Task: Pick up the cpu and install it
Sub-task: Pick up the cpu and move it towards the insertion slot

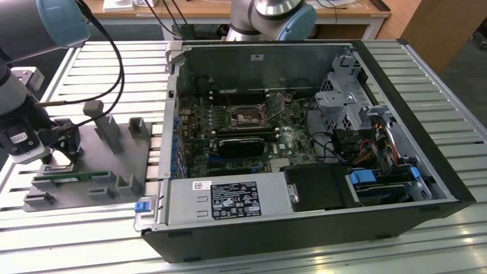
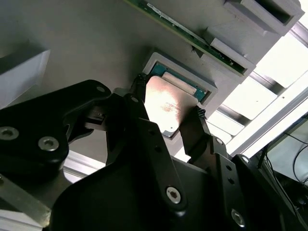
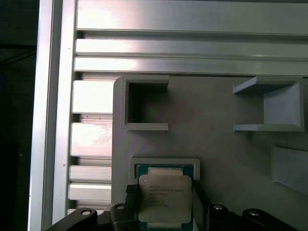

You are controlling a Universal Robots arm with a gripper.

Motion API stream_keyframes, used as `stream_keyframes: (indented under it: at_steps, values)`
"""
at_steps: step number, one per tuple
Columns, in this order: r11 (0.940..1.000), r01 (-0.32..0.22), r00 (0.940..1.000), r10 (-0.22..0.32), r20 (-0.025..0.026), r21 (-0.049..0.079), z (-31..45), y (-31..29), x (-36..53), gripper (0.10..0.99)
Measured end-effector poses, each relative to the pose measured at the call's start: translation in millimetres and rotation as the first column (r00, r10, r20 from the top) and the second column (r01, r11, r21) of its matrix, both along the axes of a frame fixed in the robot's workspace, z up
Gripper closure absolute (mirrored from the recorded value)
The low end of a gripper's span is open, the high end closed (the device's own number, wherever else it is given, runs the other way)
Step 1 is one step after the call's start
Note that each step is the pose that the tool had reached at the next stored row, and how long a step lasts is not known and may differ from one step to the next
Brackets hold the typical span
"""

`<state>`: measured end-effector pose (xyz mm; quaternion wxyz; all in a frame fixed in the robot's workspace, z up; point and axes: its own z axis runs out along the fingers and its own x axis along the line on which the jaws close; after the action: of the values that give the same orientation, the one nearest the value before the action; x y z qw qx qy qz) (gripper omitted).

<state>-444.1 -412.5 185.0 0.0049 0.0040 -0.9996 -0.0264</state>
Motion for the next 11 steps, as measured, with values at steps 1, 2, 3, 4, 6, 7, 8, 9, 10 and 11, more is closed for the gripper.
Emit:
stream_keyframes:
  at_steps: [1, 2, 3, 4, 6, 7, 8, 9, 10, 11]
  values:
    - [1.0000, 0.000, 1.0000, 0.000, 0.0000, 0.000, 0.3, 0.0, 0.0, 0.553]
    - [1.0000, 0.000, 1.0000, 0.000, 0.0001, 0.000, 0.7, 0.0, 0.0, 0.553]
    - [1.0000, 0.000, 1.0000, 0.000, 0.0000, 0.000, 1.3, 0.0, 0.0, 0.553]
    - [1.0000, 0.000, 1.0000, 0.000, -0.0001, 0.000, 2.1, 0.0, 0.0, 0.553]
    - [1.0000, 0.000, 1.0000, 0.000, -0.0002, 0.000, 3.8, 0.0, 0.0, 0.553]
    - [1.0000, 0.000, 1.0000, 0.000, -0.0003, 0.000, 5.0, 0.0, -0.1, 0.553]
    - [1.0000, 0.000, 1.0000, 0.000, -0.0001, 0.000, 6.2, 0.0, 0.0, 0.553]
    - [1.0000, 0.000, 1.0000, 0.000, -0.0002, 0.000, 7.3, 0.0, 0.0, 0.553]
    - [1.0000, 0.000, 1.0000, 0.000, -0.0002, 0.000, 8.4, 0.0, 0.0, 0.553]
    - [1.0000, 0.000, 1.0000, 0.000, -0.0002, 0.000, 9.6, 0.0, -0.1, 0.553]
